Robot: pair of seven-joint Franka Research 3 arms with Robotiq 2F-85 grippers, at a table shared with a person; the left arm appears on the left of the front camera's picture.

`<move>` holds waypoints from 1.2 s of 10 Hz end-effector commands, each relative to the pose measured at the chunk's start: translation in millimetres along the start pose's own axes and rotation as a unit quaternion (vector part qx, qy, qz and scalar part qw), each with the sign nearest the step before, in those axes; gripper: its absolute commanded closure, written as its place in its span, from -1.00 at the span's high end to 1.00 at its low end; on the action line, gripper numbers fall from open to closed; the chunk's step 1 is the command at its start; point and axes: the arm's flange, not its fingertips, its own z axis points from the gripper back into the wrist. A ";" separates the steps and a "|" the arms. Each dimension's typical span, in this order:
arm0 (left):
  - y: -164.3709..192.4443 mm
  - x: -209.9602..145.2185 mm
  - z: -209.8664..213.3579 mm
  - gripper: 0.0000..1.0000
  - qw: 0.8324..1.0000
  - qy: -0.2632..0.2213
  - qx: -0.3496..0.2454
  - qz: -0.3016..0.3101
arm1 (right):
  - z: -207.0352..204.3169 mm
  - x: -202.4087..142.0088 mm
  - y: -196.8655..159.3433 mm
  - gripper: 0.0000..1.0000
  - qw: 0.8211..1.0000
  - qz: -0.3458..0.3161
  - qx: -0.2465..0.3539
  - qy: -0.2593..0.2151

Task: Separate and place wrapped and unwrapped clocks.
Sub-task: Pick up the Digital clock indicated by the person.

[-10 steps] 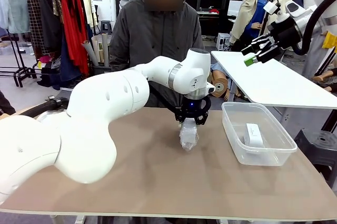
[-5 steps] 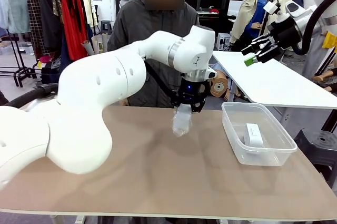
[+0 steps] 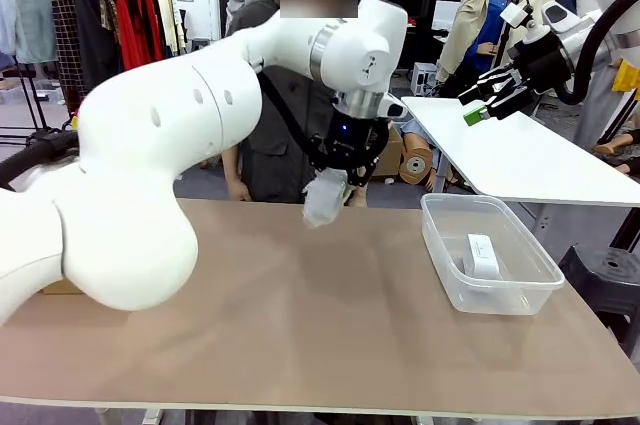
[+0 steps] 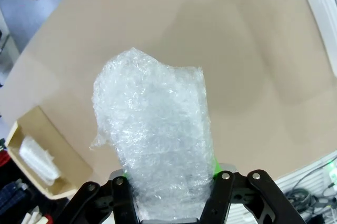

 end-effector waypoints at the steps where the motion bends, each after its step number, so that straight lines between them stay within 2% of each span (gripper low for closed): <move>1: 31.7 -80.3 -16.5 -1.00 1.000 -0.015 0.003 0.003 | 1.0 0.7 1.7 1.00 1.000 0.003 0.001 -0.001; 6: 62.1 -119.7 38.1 -1.00 0.999 -0.029 0.012 0.013 | 1.0 0.7 1.7 1.00 1.000 0.003 0.001 -0.001; 10: 83.0 -148.4 74.6 -1.00 0.995 -0.076 -0.047 0.045 | 1.0 0.7 1.7 1.00 1.000 0.003 0.001 -0.001; 12: 81.9 -160.3 87.2 -1.00 0.994 -0.076 -0.052 0.054 | 1.0 0.7 1.7 1.00 1.000 0.003 0.001 -0.001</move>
